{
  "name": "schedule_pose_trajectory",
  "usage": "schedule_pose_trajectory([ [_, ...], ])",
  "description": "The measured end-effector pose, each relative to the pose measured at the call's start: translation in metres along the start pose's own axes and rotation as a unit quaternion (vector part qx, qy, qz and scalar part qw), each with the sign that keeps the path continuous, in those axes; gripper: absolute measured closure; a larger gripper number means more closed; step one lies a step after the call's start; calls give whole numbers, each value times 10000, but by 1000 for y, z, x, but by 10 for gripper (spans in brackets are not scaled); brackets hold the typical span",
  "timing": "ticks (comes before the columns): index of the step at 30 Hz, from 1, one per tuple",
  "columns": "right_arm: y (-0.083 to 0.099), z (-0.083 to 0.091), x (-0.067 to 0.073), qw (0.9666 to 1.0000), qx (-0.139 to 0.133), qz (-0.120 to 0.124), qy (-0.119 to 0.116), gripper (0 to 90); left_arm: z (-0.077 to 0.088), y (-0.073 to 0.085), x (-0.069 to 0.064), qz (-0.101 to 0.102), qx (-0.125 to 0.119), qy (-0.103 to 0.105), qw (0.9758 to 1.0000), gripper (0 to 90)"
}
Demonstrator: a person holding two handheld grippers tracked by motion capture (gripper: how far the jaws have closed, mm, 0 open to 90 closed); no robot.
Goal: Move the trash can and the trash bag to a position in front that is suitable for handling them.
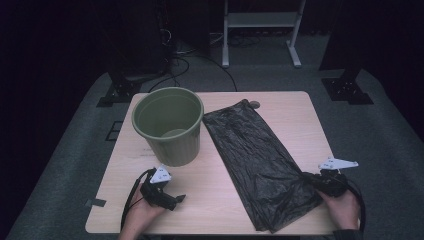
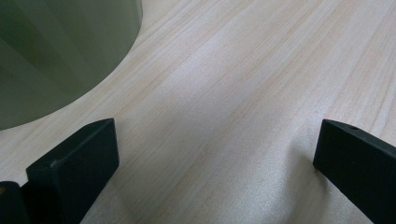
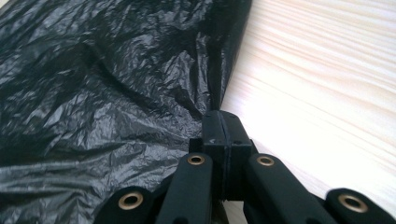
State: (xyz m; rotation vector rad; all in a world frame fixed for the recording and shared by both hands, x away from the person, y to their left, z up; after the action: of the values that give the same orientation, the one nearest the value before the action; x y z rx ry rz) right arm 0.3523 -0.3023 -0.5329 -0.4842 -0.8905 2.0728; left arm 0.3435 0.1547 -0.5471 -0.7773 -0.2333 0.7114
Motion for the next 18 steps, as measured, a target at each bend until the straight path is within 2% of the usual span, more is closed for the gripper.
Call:
schedule_pose_trajectory([
  [8, 16, 20, -20, 9992, -54, -282, 269, 900, 0, 0, 0, 2, -4, 2, 10000, 0],
  [11, 17, 23, -22, 9990, -115, -341, 277, 848, 0, 0, 0, 1, 0, 1, 10000, 0],
  [17, 9, 25, -19, 9985, -254, -319, 354, 664, 0, 0, 0, 2, -1, 2, 10000, 0],
  [18, 9, 25, -19, 9985, -254, -319, 354, 664, 0, 0, 0, 2, -1, 2, 10000, 0],
])
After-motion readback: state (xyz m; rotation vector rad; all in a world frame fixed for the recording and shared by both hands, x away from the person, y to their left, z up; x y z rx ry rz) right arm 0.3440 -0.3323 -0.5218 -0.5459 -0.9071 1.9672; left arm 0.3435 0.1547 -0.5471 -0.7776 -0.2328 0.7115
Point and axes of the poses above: each handheld gripper's, and its own axes: z roughly backward along the jaws, y roughly out of its underside, x roughly to its left, the point moved 9 cm from there along -z, roughly forward along the jaws, and after that the axes turned 6 degrees about z, right-handed, at the moved point
